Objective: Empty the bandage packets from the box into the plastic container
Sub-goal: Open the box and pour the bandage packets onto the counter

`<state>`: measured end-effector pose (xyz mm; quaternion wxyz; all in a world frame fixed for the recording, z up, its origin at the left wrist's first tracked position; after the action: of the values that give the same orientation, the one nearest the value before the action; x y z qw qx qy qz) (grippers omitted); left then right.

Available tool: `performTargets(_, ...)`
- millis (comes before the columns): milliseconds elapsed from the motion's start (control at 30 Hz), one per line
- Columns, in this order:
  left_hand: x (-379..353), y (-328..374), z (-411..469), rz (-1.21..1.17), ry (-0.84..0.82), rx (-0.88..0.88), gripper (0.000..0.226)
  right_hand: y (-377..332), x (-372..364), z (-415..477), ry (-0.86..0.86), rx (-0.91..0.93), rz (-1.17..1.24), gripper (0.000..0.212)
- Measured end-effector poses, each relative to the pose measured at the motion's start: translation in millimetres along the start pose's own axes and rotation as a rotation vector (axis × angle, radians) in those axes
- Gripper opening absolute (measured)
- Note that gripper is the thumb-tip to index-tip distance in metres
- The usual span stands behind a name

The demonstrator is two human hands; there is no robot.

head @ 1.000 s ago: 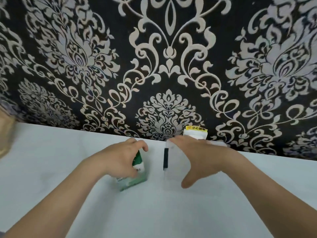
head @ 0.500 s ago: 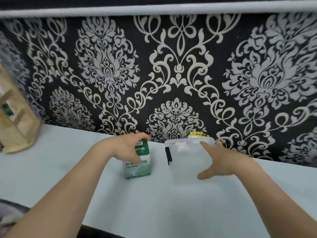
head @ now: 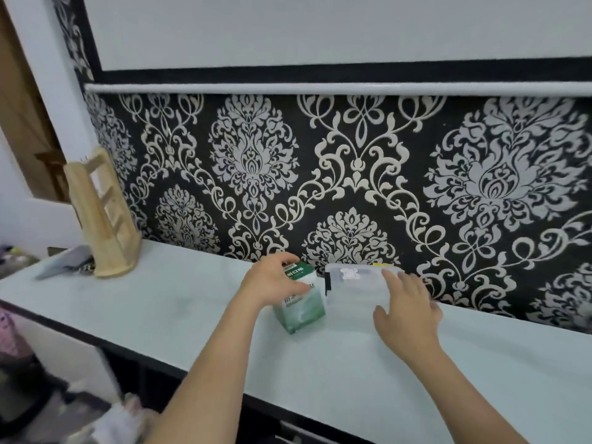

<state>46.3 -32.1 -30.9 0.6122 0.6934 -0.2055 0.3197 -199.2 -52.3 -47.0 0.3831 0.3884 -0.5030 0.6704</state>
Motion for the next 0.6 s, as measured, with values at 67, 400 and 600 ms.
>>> performTargets(67, 4.9, 18.7, -7.7, -0.205, -0.13, -0.086, 0.057, -28.7, 7.8, -1.2, -0.186, 0.08, 0.477, 0.068)
performTargets(400, 28.4, 38.0, -34.8, -0.398, 0.117, -0.376, 0.024, -91.6, -5.6, -5.6, -0.428, 0.09, 1.089, 0.056)
performTargets(600, 26.3, 32.6, -19.0, -0.204, 0.299, -0.485, 0.017, -86.0, -32.3, 15.0, -0.396, 0.097, 1.048, 0.032)
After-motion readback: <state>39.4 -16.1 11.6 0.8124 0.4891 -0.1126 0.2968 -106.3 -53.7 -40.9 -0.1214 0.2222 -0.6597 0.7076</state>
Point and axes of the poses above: each hand's wrist, its own z-axis towards the middle knuckle, its own x-axis out of the back of the hand, y = z × x, the point moved 10 cm from there along z, towards the middle knuckle, and after that the axes turned 5 degrees about -y, right-handed, at the moved point
